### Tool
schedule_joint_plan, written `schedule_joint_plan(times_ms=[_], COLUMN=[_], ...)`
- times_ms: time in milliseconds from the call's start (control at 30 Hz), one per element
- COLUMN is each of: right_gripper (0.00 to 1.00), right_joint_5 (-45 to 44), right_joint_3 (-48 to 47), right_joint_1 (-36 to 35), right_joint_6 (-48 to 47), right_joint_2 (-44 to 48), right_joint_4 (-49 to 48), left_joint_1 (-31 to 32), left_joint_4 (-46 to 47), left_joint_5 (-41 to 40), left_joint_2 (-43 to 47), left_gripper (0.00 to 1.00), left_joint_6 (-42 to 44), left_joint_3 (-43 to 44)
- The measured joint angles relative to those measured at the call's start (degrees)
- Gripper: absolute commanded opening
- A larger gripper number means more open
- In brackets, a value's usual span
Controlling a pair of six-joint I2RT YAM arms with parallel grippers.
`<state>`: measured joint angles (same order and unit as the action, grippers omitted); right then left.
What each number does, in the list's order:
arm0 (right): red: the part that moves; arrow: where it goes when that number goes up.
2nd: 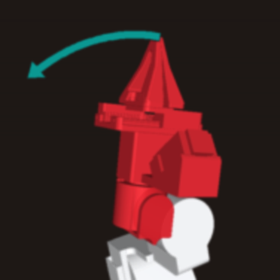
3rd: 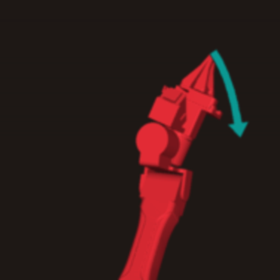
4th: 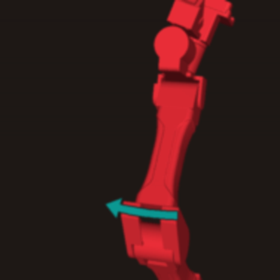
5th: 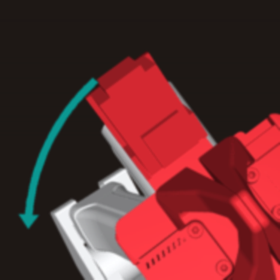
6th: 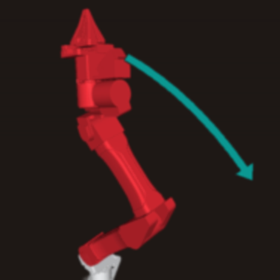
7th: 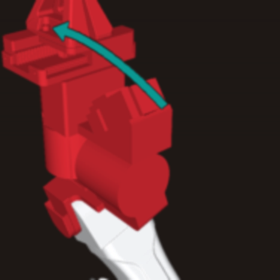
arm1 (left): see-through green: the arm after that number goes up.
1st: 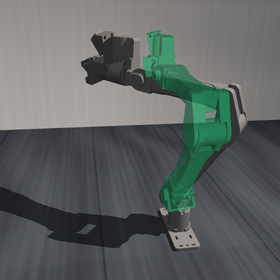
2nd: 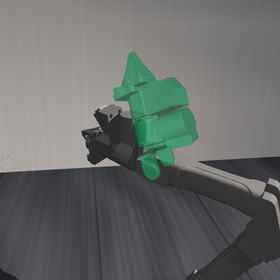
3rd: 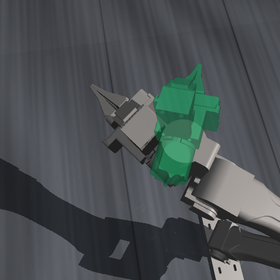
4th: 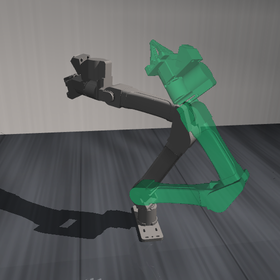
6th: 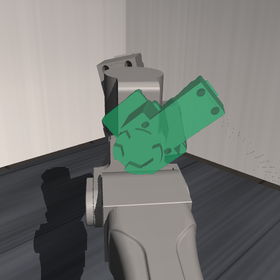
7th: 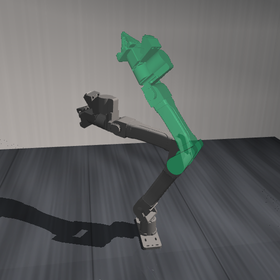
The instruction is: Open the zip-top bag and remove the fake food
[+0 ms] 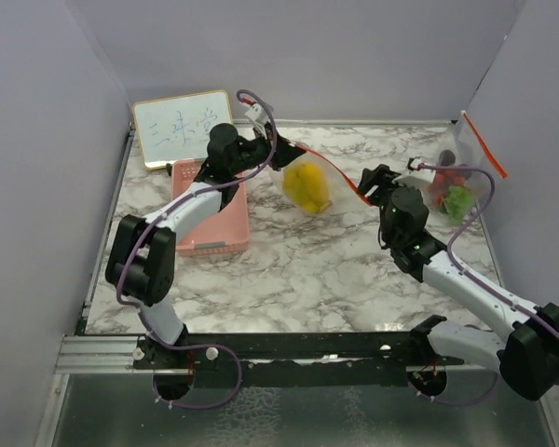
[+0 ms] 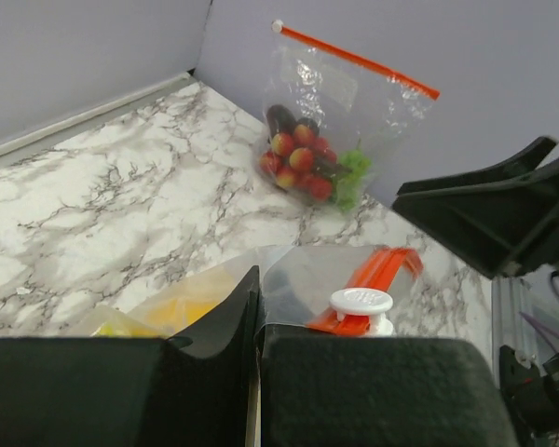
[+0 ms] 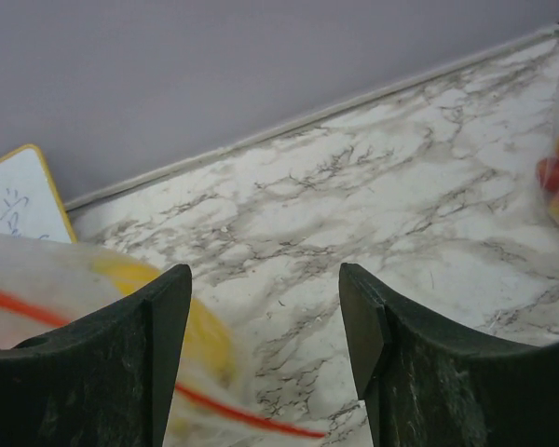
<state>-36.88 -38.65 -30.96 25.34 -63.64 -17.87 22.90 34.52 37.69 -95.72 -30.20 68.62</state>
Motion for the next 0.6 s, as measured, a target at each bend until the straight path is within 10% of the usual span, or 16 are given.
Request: schedule_joint_plan(times_ms=[200, 400, 600], right_gripper=[0.62, 0.33, 0.41], right_joint_5=[11.91, 27.96, 39.19], right_joint_3=[-4.39, -9.44, -13.14], right_joint_1=[0.04, 0.04, 0.04], right_joint_6=[-10.16, -19.89, -25.59], right_joint_2=[-0.70, -6.03, -10.64], right_joint_4=[0.59, 1.18, 2.43], left_joint_1=[0.26, 0.31, 0.72], left_joint_4=[-4.15, -13.90, -23.89], left_joint_5=[6.97, 13.51, 17.53], left_joint_2=[-13.66, -22.69, -23.47], left_gripper=[0.00, 0.00, 0.00], left_joint_6=[6.01, 14.67, 24.06], left_joint_3=[12.55, 21.79, 22.58])
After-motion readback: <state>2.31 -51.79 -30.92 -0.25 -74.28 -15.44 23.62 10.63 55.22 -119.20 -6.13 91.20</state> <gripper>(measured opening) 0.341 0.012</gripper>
